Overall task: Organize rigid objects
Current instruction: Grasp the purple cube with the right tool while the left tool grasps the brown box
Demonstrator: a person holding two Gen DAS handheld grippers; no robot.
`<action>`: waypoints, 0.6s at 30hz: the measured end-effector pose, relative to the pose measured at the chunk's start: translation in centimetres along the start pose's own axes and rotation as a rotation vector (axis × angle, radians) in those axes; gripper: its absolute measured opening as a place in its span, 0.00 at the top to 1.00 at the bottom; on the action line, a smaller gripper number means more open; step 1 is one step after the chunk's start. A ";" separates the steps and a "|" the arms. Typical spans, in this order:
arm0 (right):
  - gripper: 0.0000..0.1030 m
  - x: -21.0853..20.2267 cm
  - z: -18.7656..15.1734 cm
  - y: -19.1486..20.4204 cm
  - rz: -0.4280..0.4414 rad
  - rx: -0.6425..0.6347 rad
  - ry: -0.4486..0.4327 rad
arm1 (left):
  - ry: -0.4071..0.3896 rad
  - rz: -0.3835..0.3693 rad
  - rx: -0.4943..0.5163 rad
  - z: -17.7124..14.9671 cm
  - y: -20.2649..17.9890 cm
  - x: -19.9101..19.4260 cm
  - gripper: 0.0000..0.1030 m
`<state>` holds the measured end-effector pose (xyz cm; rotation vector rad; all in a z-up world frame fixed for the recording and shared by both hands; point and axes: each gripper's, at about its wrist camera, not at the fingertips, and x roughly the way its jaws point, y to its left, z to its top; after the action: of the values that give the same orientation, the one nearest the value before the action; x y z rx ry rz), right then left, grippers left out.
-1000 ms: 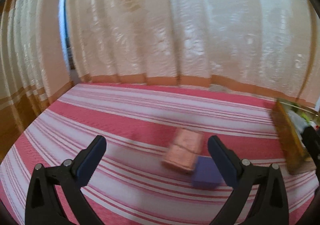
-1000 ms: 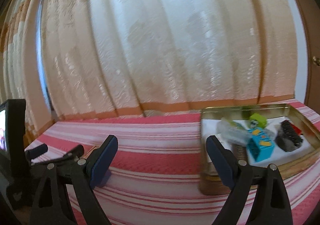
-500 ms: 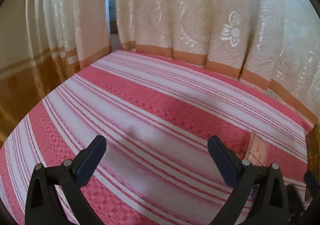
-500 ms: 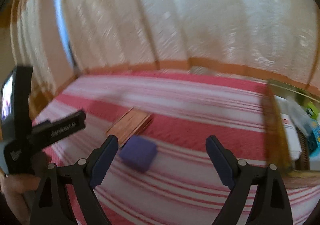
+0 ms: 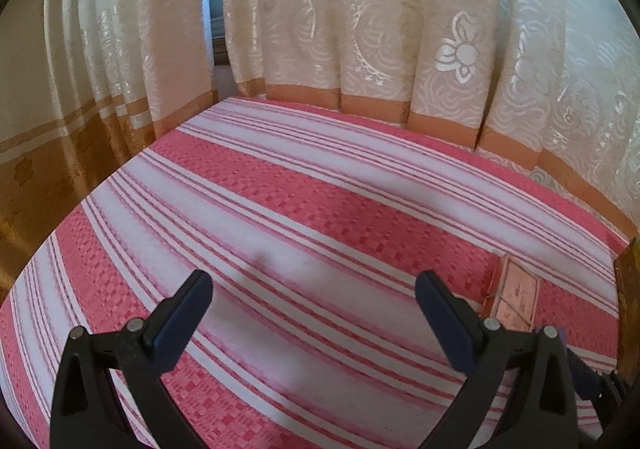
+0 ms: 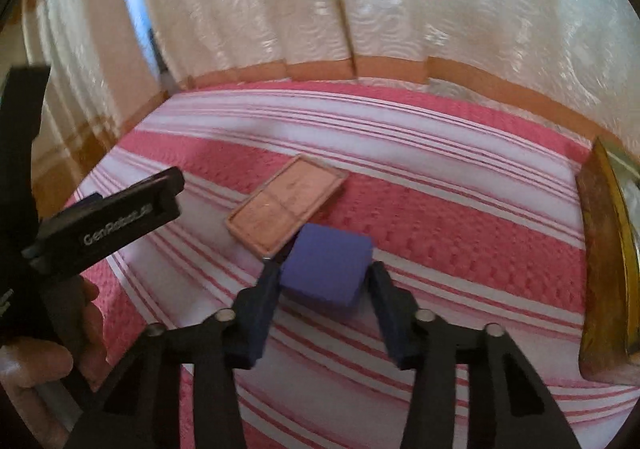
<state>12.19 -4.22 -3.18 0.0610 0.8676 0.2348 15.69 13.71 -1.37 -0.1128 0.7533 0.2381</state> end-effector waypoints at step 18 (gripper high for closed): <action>0.59 -6.3 -1.8 -5.4 -0.125 0.056 -0.207 | 0.007 -0.311 0.261 -1.0 -7.0 -1.4 0.00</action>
<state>7.87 -11.01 -0.41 0.0817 0.6695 0.0846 15.81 6.50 -0.98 0.0172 0.7562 -0.1565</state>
